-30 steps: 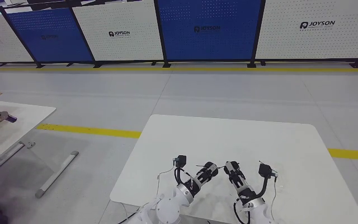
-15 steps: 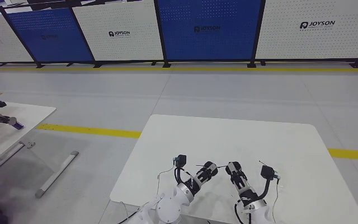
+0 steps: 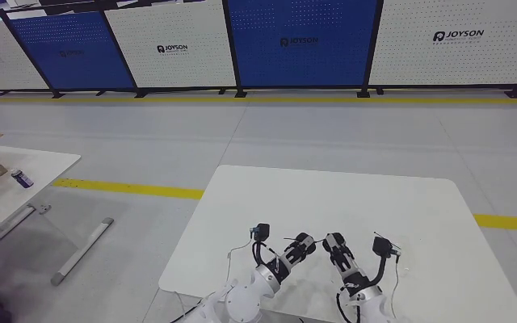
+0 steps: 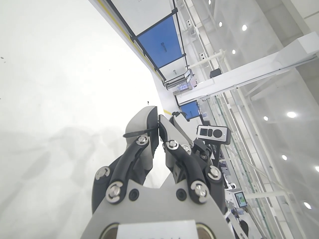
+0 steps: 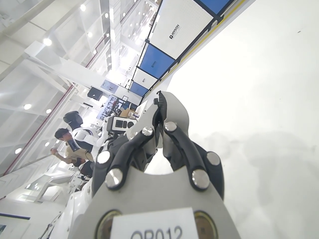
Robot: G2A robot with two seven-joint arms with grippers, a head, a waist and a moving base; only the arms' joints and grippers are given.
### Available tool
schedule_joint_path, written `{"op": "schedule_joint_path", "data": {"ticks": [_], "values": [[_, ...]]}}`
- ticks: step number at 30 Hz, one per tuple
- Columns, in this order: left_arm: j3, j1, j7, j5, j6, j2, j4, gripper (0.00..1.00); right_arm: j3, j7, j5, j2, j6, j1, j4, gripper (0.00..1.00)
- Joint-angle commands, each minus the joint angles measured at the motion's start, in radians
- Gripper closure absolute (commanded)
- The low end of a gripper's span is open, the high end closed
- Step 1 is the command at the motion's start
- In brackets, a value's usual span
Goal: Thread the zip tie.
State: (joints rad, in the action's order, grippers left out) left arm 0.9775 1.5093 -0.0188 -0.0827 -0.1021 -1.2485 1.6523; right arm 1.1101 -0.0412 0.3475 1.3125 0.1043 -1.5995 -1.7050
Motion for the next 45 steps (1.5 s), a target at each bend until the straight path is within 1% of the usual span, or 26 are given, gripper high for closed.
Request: {"op": "schedule_joint_path", "data": {"ticks": [1, 2, 3, 4, 6, 8, 9, 10, 12, 13, 15, 16, 17, 18, 19, 21, 22, 23, 33, 39, 45], "values": [[0.001, 0.000, 0.001, 0.001, 0.000, 0.000, -0.003, 1.00, 0.002, -0.005, -0.005, 0.000, 0.002, 0.001, -0.001, 1.00], [0.002, 0.000, 0.001, 0.002, 0.003, 0.000, -0.005, 1.00, 0.003, -0.005, -0.007, 0.000, 0.003, 0.000, -0.003, 0.60], [0.002, -0.001, 0.001, 0.002, 0.005, 0.000, -0.006, 1.00, 0.004, -0.005, -0.008, 0.000, 0.006, -0.002, -0.004, 0.35], [0.001, -0.003, 0.001, 0.003, 0.009, -0.001, -0.009, 1.00, 0.006, -0.001, -0.007, 0.000, 0.010, -0.005, -0.007, 0.31], [0.000, -0.006, 0.001, 0.004, 0.015, -0.002, -0.012, 1.00, 0.010, 0.006, -0.006, -0.001, 0.019, -0.013, -0.010, 0.27], [-0.003, -0.010, 0.000, 0.005, 0.022, -0.003, -0.015, 1.00, 0.014, 0.012, -0.004, -0.002, 0.025, -0.021, -0.012, 0.31], [-0.005, -0.012, -0.002, 0.005, 0.025, -0.004, -0.017, 1.00, 0.016, 0.015, -0.004, -0.002, 0.028, -0.024, -0.013, 0.42], [-0.007, -0.015, -0.005, 0.006, 0.028, -0.004, -0.020, 1.00, 0.018, 0.017, -0.004, -0.002, 0.031, -0.027, -0.014, 0.49], [-0.010, -0.022, -0.007, 0.010, 0.034, -0.006, -0.028, 1.00, 0.023, 0.021, -0.004, -0.003, 0.037, -0.033, -0.015, 0.58], [-0.011, -0.025, -0.007, 0.011, 0.035, -0.007, -0.031, 1.00, 0.025, 0.023, -0.005, -0.003, 0.040, -0.035, -0.015, 0.62], [-0.014, -0.030, -0.006, 0.015, 0.038, -0.008, -0.037, 1.00, 0.028, 0.024, -0.004, -0.003, 0.044, -0.039, -0.016, 0.67], [-0.014, -0.031, -0.005, 0.016, 0.039, -0.009, -0.039, 1.00, 0.029, 0.025, -0.004, -0.004, 0.046, -0.040, -0.017, 0.68], [-0.014, -0.032, -0.005, 0.018, 0.040, -0.009, -0.040, 1.00, 0.030, 0.026, -0.004, -0.004, 0.047, -0.041, -0.017, 0.75], [-0.014, -0.033, -0.004, 0.020, 0.041, -0.010, -0.041, 1.00, 0.031, 0.026, -0.004, -0.004, 0.048, -0.042, -0.017, 0.77], [-0.014, -0.034, -0.003, 0.021, 0.042, -0.010, -0.042, 1.00, 0.031, 0.027, -0.006, -0.003, 0.050, -0.042, -0.017, 0.81], [-0.015, -0.035, -0.003, 0.022, 0.043, -0.010, -0.043, 1.00, 0.032, 0.026, -0.010, -0.003, 0.051, -0.041, -0.016, 0.95], [-0.015, -0.035, -0.003, 0.023, 0.044, -0.011, -0.043, 1.00, 0.032, 0.026, -0.011, -0.003, 0.051, -0.040, -0.015, 0.96], [-0.015, -0.035, -0.003, 0.023, 0.044, -0.011, -0.043, 1.00, 0.031, 0.026, -0.012, -0.003, 0.051, -0.039, -0.014, 1.00], [-0.010, -0.028, -0.002, 0.016, 0.034, -0.010, -0.036, 1.00, 0.028, 0.026, -0.013, 0.000, 0.035, -0.031, -0.012, 1.00], [-0.005, -0.016, -0.009, -0.001, 0.005, -0.007, -0.020, 1.00, 0.015, 0.022, 0.002, 0.003, 0.021, -0.022, -0.009, 1.00], [0.000, -0.010, -0.012, -0.006, 0.000, -0.006, -0.017, 1.00, 0.012, 0.020, 0.007, 0.004, 0.018, -0.019, -0.008, 1.00]]}}
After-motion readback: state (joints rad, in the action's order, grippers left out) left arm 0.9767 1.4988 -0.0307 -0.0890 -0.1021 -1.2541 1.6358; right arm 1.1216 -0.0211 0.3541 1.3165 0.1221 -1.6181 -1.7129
